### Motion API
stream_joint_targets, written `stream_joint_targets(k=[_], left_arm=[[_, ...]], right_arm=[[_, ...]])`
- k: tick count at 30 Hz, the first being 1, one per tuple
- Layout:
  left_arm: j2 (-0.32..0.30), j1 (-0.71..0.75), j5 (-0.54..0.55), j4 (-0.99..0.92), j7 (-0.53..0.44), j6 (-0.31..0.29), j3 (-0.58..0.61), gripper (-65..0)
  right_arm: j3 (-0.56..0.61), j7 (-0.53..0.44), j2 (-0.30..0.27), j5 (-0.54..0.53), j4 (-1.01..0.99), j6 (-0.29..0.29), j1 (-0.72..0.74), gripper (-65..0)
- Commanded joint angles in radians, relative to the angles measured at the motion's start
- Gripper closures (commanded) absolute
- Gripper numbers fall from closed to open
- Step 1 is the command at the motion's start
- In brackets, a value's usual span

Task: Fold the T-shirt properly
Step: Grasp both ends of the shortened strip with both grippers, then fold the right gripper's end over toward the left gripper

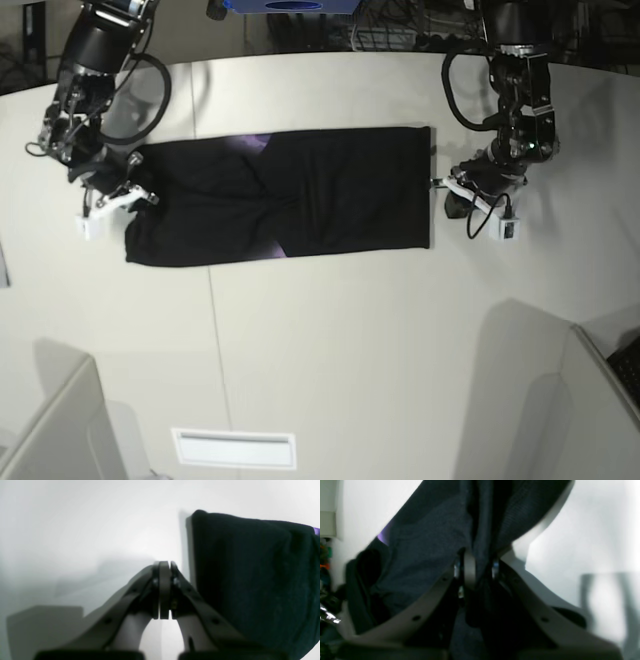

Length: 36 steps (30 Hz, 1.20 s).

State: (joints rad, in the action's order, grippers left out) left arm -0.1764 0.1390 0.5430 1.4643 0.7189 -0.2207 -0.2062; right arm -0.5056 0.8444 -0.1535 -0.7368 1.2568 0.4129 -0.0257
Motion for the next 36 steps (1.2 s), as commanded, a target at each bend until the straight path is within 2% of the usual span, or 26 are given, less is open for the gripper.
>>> stream_joint_targets(k=[1, 3, 6, 11, 15, 19, 21, 25, 29, 33, 36], left_arm=[[0.011, 0.017, -0.050, -0.014, 0.095, 0.013, 0.024, 0.0], [0.016, 0.003, -0.050, -0.012, 0.095, 0.013, 0.064, 0.0], [0.039, -0.002, -0.050, -0.010, 0.095, 0.014, 0.103, 0.0], [0.059, -0.008, -0.050, -0.014, 0.097, 0.014, 0.141, 0.0], [0.061, -0.009, -0.050, -0.010, 0.097, 0.016, 0.172, 0.0], [0.064, -0.011, -0.050, -0.009, 0.097, 0.070, 0.175, 0.0], [0.061, -0.011, -0.050, -0.007, 0.095, 0.074, 0.170, 0.0], [0.054, -0.011, -0.050, -0.007, 0.095, 0.074, 0.162, 0.0], [0.053, -0.011, -0.050, 0.037, 0.095, 0.074, 0.162, 0.0], [0.051, -0.009, -0.050, 0.077, 0.097, 0.076, 0.162, 0.0], [0.025, -0.009, -0.050, 0.079, 0.097, 0.076, 0.162, 0.0]], right_arm=[[0.002, 0.031, -0.008, 0.035, 0.034, -0.016, -0.013, 0.0], [0.003, 0.032, -0.007, 0.035, 0.113, -0.024, -0.036, 0.0], [0.037, 0.034, -0.004, 0.033, 0.228, -0.081, -0.075, 0.0], [0.111, 0.039, 0.002, 0.024, 0.389, -0.088, -0.124, 0.0], [0.121, 0.082, 0.055, 0.030, 0.513, -0.090, -0.145, 0.0], [0.123, 0.152, 0.104, 0.032, 0.640, -0.090, -0.155, 0.0], [0.123, 0.191, 0.128, 0.032, 0.683, -0.090, -0.153, 0.0], [0.127, 0.232, 0.183, 0.027, 0.713, -0.090, -0.148, 0.0], [0.235, 0.227, 0.217, 0.032, 0.713, -0.091, -0.155, 0.0], [0.322, 0.224, 0.262, 0.029, 0.713, -0.159, -0.153, 0.0], [0.402, 0.195, 0.266, 0.026, 0.713, -0.204, -0.148, 0.0]])
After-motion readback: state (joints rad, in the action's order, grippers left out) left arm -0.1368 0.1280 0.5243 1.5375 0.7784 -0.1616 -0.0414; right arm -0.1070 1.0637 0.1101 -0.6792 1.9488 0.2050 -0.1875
